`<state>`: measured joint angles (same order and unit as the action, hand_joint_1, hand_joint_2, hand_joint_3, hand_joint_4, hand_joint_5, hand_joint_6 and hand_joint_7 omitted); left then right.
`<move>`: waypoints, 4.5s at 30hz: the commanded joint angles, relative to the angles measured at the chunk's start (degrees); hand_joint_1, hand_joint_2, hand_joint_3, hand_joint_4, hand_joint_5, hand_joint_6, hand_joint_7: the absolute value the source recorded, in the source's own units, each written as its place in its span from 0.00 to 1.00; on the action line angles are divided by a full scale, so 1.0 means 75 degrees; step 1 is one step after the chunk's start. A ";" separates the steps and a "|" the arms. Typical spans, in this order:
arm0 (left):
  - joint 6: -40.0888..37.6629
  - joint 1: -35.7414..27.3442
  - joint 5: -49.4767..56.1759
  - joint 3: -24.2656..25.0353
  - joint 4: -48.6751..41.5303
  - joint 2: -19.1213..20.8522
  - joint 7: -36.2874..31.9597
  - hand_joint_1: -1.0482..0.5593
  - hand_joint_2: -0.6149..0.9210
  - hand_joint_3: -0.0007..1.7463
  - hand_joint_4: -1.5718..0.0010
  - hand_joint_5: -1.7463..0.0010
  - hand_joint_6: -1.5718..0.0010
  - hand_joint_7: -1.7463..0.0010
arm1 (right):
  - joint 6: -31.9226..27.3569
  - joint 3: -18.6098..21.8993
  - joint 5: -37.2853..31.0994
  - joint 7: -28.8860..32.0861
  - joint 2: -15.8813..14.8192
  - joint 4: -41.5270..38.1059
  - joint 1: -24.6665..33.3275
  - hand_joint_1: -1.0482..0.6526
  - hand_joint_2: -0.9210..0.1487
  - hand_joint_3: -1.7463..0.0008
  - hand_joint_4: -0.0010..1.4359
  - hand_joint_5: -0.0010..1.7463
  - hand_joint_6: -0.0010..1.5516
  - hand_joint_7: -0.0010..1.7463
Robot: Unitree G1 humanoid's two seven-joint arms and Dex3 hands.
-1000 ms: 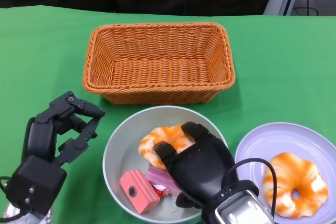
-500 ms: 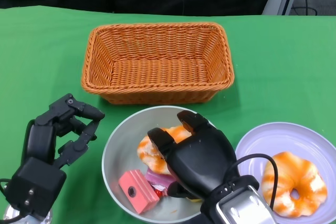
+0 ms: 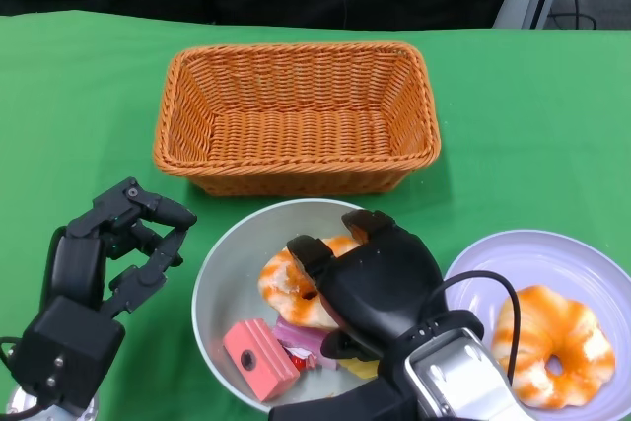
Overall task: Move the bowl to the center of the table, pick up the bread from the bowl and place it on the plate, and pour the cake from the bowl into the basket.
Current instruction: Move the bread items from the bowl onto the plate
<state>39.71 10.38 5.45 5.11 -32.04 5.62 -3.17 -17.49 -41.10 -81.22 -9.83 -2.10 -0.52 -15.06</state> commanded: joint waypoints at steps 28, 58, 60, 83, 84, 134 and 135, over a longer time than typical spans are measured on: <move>-0.0083 -0.0059 -0.0119 -0.0041 0.0116 0.0037 0.0075 0.57 1.00 0.21 0.54 0.15 0.53 0.34 | 0.0446 -0.0209 0.1244 0.1443 0.0012 -0.1941 -0.0955 0.37 0.00 0.98 0.58 0.49 0.54 0.02; 0.0077 -0.0009 -0.0063 -0.0057 -0.0082 0.0158 0.0050 0.56 1.00 0.21 0.53 0.17 0.54 0.32 | 0.1595 0.0264 0.2500 0.3937 -0.0188 -0.2622 -0.1389 0.41 0.00 0.93 0.54 0.64 0.68 0.03; 0.0067 -0.0013 -0.0041 -0.0065 -0.0061 0.0169 0.0043 0.55 1.00 0.21 0.52 0.17 0.54 0.32 | 0.1671 0.0327 0.2575 0.3961 -0.0212 -0.2597 -0.1400 0.42 0.00 0.92 0.52 0.69 0.69 0.03; 0.0223 0.0112 0.0019 -0.0009 -0.0328 0.0168 -0.0058 0.55 1.00 0.20 0.54 0.18 0.54 0.32 | 0.2558 0.1829 0.4674 0.3305 -0.0470 0.0473 -0.0116 0.47 0.00 0.94 0.53 0.86 0.55 0.38; 0.0189 0.0108 0.0004 -0.0007 -0.0308 0.0158 -0.0051 0.55 1.00 0.20 0.54 0.17 0.54 0.32 | 0.2605 0.1934 0.4721 0.3298 -0.0543 0.0686 0.0005 0.47 0.00 0.93 0.53 0.88 0.56 0.38; 0.0643 0.0470 -0.0414 0.0156 -0.1139 0.0533 0.0311 0.56 1.00 0.20 0.53 0.17 0.53 0.35 | 0.3634 0.4661 0.4866 0.4405 -0.2527 -0.0790 0.2077 0.51 0.00 0.96 0.51 0.87 0.60 0.32; 0.0682 0.0475 -0.0424 0.0160 -0.1161 0.0539 0.0324 0.56 1.00 0.20 0.53 0.17 0.53 0.35 | 0.3710 0.4649 0.4848 0.4541 -0.2528 -0.0870 0.2032 0.51 0.00 0.95 0.51 0.86 0.60 0.31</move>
<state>43.75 13.50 2.53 5.71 -40.43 8.50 -1.00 10.13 -5.96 -44.64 23.43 -19.84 -5.72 0.27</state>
